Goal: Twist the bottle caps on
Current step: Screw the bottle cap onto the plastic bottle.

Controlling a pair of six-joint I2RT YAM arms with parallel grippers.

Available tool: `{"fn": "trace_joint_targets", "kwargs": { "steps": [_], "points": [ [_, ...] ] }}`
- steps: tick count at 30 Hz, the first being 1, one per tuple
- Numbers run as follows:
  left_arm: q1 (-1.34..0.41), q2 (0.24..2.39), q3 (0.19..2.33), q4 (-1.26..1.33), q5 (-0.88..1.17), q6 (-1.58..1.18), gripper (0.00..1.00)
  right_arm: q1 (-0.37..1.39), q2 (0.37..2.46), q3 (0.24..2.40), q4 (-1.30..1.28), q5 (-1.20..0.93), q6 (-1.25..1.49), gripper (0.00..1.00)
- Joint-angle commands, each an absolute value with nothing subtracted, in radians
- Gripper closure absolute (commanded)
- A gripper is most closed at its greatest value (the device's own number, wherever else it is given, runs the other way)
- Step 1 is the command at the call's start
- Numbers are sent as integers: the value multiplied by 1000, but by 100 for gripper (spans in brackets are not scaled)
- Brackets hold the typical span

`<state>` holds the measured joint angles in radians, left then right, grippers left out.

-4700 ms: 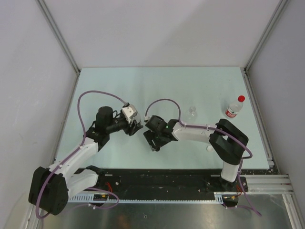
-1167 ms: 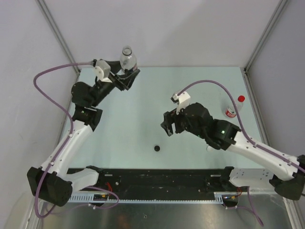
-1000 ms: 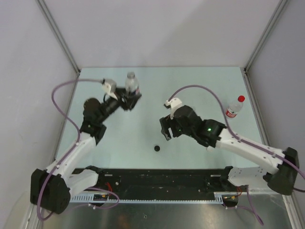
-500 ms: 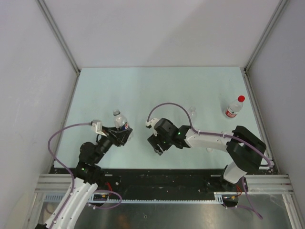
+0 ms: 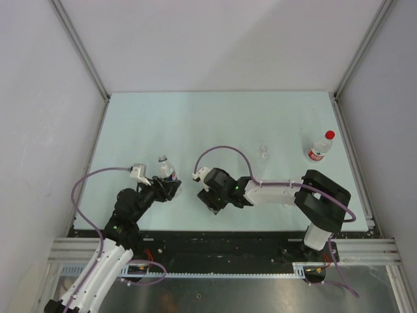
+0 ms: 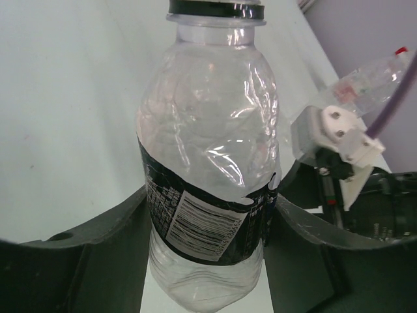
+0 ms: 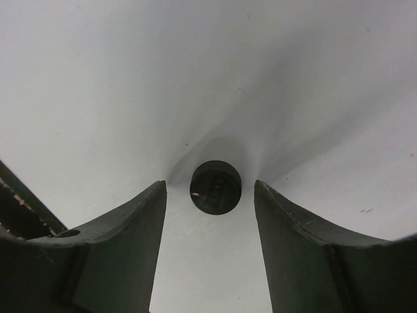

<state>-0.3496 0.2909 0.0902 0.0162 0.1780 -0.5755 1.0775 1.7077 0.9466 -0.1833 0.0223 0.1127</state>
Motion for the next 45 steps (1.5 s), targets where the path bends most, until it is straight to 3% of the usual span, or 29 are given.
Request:
{"fn": "trace_joint_targets", "kwargs": {
  "steps": [1, 8, 12, 19, 27, 31, 33, 40, 45],
  "points": [
    [-355, 247, 87, 74, 165, -558, 59, 1088, 1735, 966, -165, 78, 95, 42],
    [-354, 284, 94, 77, 162, -547, 59, 1106, 1736, 968, -177, 126, 88, 49],
    [-355, 295, 107, 84, 158, -539, 59, 1108, 1729, 974, -178, 118, 101, 63],
    [-356, 363, 172, 203, 182, -498, 57, 1102, 1603, 976, -190, 168, 106, 67],
    [-403, 688, 338, 491, 550, -249, 55, 939, 1193, 975, -297, -69, 165, 69],
    [-418, 823, 404, 500, 1010, -45, 52, 850, 1023, 976, -341, -179, 158, 71],
    [-420, 860, 412, 500, 1160, 30, 56, 822, 946, 976, -368, -236, 143, 71],
    [-454, 997, 435, 499, 1325, 92, 55, 802, 768, 976, -396, -339, 92, 72],
    [-541, 1082, 441, 499, 1297, 111, 53, 801, 779, 983, -369, -485, 99, 73]
  ]
}}
